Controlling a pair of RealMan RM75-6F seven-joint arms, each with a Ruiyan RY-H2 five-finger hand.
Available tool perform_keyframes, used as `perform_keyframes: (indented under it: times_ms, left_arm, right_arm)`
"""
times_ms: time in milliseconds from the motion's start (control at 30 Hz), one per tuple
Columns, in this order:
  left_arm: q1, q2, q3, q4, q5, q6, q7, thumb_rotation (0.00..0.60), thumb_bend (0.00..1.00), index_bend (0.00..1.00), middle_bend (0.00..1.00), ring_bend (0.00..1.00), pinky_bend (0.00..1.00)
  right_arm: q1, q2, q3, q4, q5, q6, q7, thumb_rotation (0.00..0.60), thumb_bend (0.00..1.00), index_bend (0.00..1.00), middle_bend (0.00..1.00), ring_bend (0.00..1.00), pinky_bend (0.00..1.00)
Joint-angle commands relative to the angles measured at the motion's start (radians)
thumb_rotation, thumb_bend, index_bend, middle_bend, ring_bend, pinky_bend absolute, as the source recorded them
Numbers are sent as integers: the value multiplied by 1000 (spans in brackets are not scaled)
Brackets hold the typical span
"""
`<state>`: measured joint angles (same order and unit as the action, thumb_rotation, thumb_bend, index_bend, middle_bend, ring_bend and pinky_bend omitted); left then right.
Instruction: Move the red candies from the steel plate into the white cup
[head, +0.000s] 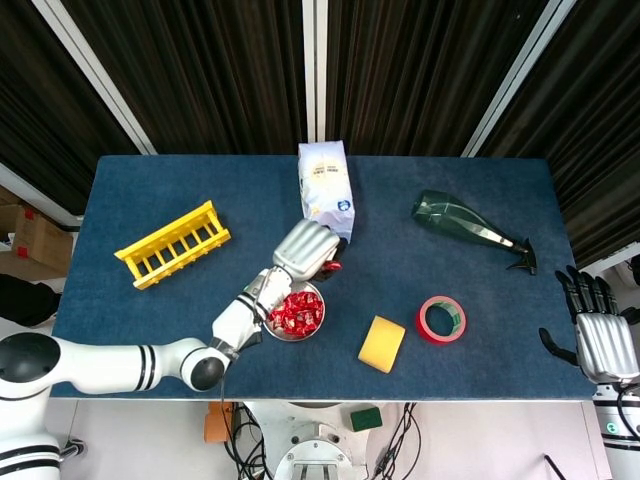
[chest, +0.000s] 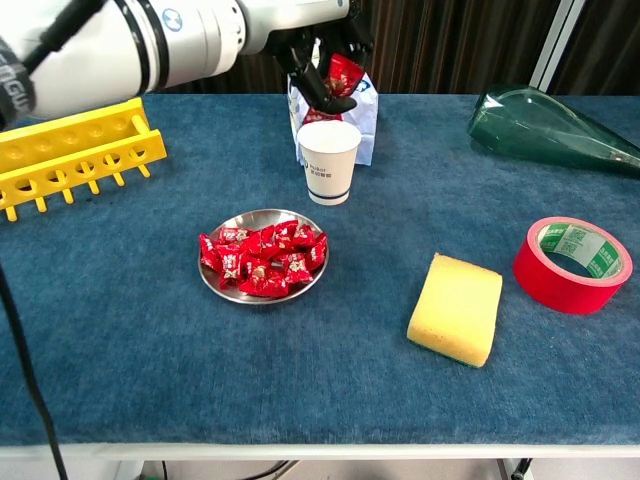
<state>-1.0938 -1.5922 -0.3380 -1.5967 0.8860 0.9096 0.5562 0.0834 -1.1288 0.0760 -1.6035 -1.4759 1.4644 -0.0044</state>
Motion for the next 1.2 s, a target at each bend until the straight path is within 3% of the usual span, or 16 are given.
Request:
perform_keyframes:
  times_ms: [33,233,633,1000,1200]
  left_arm:
    - [-43,-68,-22,94,9,1,-38,600,359,697,700,536,580]
    - [-96,-160,-46,259,-4,-22,-88,600,359,698,701,535,580]
    - [-127,-278,-24,513,32,-75,-195,600,359,700,701,536,580]
    - [-112,-279,-10,530,81,-78,-238,600,362,698,696,534,580]
    - [-94,-258,2,507,86,-59,-207,600,361,636,627,474,558]
  right_arm:
    - [1,1,1,1,2,-3,3,600,287,0,0,0,0]
    - [4,4,-2,-1,-2,-9,8,600,287,0,0,0,0]
    - [2,21,-4,3,-12,-5,48,600,287,0,0,0,0]
    - [2,24,-4,1,-10,-6,52,600,287,0,0,0,0]
    - [3,24,-9,-2,-13,-12,45,600,287,0,0,0,0]
